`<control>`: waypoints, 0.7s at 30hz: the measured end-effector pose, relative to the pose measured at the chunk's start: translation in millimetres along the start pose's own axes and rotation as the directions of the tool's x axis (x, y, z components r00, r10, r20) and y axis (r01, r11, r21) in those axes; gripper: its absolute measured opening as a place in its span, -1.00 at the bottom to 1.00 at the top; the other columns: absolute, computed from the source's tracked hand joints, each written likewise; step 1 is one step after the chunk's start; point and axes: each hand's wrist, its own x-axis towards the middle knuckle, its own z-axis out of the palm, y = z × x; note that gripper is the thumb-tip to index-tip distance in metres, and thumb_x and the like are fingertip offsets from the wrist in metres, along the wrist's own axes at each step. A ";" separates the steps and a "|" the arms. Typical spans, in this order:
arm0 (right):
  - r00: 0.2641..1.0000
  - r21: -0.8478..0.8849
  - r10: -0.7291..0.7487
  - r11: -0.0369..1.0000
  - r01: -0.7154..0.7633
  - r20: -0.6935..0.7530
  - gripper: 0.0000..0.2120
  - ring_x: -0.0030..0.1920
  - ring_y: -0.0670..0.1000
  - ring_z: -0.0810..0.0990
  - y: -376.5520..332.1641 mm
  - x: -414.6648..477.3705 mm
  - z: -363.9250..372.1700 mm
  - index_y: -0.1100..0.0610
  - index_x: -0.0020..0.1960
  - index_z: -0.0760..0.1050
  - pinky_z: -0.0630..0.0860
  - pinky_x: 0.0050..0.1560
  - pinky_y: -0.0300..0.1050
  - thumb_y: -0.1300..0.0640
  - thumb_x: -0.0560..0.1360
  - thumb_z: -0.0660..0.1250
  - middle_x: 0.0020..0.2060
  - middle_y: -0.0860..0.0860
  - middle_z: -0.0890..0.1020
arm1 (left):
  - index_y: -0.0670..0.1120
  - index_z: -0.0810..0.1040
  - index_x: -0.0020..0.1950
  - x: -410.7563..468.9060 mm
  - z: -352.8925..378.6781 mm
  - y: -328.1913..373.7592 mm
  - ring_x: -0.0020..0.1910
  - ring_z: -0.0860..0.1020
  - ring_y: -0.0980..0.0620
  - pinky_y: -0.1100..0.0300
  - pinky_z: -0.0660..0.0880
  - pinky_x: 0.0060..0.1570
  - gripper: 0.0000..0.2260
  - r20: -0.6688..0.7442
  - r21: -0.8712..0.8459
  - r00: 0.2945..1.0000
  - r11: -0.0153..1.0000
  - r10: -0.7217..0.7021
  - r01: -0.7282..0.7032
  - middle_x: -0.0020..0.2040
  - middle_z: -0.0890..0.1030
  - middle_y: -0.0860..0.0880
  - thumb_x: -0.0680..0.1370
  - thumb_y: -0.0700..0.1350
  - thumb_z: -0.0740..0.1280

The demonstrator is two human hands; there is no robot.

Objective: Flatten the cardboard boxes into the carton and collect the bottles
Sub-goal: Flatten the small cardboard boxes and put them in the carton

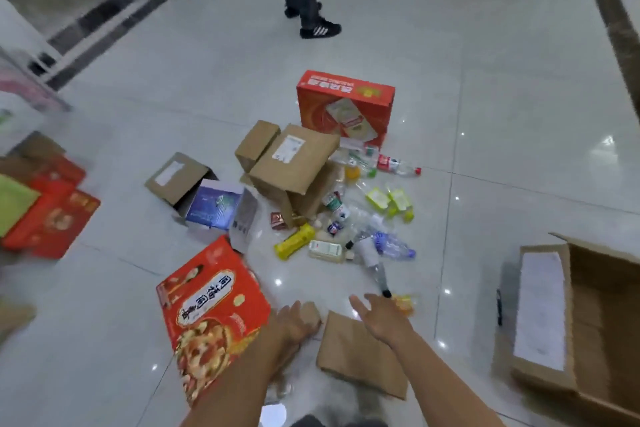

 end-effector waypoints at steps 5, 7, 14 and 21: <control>0.992 -0.182 -0.122 0.975 0.125 0.028 -0.37 0.43 0.11 0.31 6.7 133.7 85.7 0.09 0.48 0.24 0.25 0.41 0.02 -0.29 0.56 0.01 0.43 0.10 0.35 | -0.08 -0.07 0.59 116.9 65.7 -32.7 0.56 -0.02 -0.17 -0.04 0.01 0.53 -0.24 -0.066 -0.112 0.998 0.994 -0.021 0.014 0.58 0.01 -0.13 0.54 0.20 0.22; 0.985 -0.243 -0.167 0.955 0.172 0.040 -0.37 0.42 0.12 0.31 10.1 183.9 116.1 0.09 0.47 0.25 0.27 0.40 0.03 -0.29 0.56 0.04 0.41 0.10 0.37 | -0.06 -0.10 0.59 156.3 84.0 -42.1 0.57 -0.11 -0.15 -0.06 -0.11 0.53 -0.22 -0.134 -0.030 0.991 1.000 0.006 -0.010 0.59 -0.06 -0.10 0.53 0.16 0.26; 0.921 -0.520 -0.262 0.765 0.381 0.290 -0.20 0.51 0.10 0.14 -2.0 303.3 162.0 0.04 0.56 -0.01 0.14 0.49 0.03 -0.27 0.49 0.23 0.53 0.06 0.14 | -0.08 0.19 0.53 250.2 78.4 -68.3 0.57 -0.13 -0.14 -0.16 -0.28 0.50 -0.50 -0.373 0.630 0.899 0.774 0.230 0.064 0.57 0.04 -0.19 0.61 -0.01 0.16; 0.887 -0.594 -0.076 0.716 0.366 0.455 -0.11 0.50 0.05 0.21 16.5 294.7 140.4 -0.07 0.55 0.00 0.18 0.47 0.03 -0.31 0.38 0.35 0.52 -0.03 0.19 | -0.15 0.30 0.47 270.0 120.6 -59.3 0.48 0.23 -0.11 -0.01 0.08 0.49 -0.61 -0.338 0.482 0.892 0.869 0.300 -0.110 0.46 0.32 -0.15 0.64 -0.14 0.06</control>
